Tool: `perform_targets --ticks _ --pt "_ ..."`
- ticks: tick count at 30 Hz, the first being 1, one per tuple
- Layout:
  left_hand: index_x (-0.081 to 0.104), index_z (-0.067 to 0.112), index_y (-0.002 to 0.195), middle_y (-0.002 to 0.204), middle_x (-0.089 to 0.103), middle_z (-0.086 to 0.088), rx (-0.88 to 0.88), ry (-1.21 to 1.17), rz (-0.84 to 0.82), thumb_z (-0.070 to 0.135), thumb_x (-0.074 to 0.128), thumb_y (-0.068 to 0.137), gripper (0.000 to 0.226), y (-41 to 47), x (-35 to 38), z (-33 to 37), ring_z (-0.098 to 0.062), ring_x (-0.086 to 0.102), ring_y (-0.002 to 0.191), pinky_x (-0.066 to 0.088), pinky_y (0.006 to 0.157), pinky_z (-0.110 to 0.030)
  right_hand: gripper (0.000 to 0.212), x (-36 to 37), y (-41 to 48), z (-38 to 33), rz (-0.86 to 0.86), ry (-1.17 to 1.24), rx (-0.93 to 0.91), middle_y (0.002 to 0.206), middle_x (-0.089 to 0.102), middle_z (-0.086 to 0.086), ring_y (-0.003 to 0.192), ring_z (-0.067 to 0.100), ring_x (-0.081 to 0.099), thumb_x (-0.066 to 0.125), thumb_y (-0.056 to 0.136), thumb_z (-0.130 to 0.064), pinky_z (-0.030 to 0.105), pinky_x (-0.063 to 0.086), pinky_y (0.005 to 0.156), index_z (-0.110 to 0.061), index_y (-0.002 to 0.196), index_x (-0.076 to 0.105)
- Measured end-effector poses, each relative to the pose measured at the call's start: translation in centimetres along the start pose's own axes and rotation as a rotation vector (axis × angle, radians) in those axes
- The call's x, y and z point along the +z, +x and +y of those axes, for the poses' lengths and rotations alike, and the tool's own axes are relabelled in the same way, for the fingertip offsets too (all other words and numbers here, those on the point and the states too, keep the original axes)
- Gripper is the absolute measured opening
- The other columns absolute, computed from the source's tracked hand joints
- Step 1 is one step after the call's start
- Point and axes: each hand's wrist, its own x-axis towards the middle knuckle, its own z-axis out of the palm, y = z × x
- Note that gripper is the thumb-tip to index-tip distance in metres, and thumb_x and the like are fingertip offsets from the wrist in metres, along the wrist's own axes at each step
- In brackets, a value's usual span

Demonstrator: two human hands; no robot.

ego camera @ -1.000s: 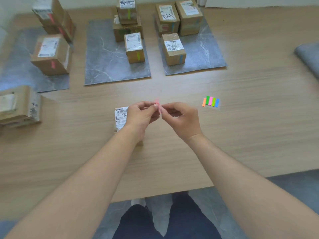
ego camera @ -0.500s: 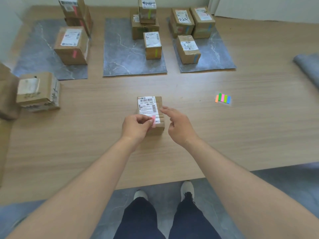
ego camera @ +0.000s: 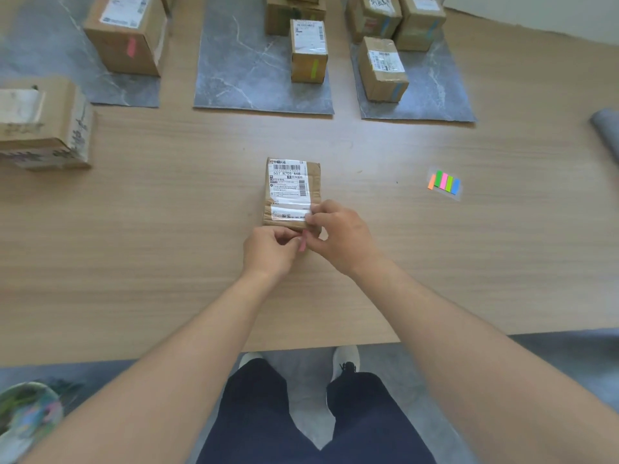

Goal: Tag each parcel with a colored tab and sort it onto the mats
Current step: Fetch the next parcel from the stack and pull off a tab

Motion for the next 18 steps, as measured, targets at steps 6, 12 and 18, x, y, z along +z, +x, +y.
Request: perform_targets --ticks 6,12,18 --pt "0.077 0.023 0.065 0.064 0.072 0.011 -0.016 0.021 0.033 0.026 0.076 0.078 0.014 -0.1 0.4 -0.1 -0.005 0.061 0.063 0.048 0.064 -0.023 0.011 0.3 0.6 0.3 0.018 -0.075 -0.013 0.099 0.068 0.008 0.097 0.034 0.069 0.08 0.079 -0.016 0.046 0.056 0.067 -0.006 0.081 0.075" --pt "0.077 0.02 0.073 0.07 0.073 0.007 -0.084 0.107 0.073 0.028 0.08 0.076 0.009 -0.2 -1.1 -0.7 -0.011 0.066 0.071 0.049 0.066 -0.022 0.023 0.9 0.9 -0.6 0.022 -0.115 0.042 0.1 0.063 0.005 0.082 0.03 0.061 0.084 0.077 -0.019 0.04 0.051 0.065 -0.003 0.082 0.068" --pt "0.071 0.022 0.076 0.074 0.075 0.004 -0.232 -0.069 0.241 0.04 0.054 0.067 0.026 1.1 -4.9 -2.1 -0.019 0.073 0.082 0.059 0.084 -0.038 0.03 2.9 0.4 -1.2 0.145 -0.236 0.031 0.094 0.058 0.009 0.069 0.036 0.058 0.08 0.071 -0.002 0.037 0.046 0.049 -0.008 0.083 0.053"
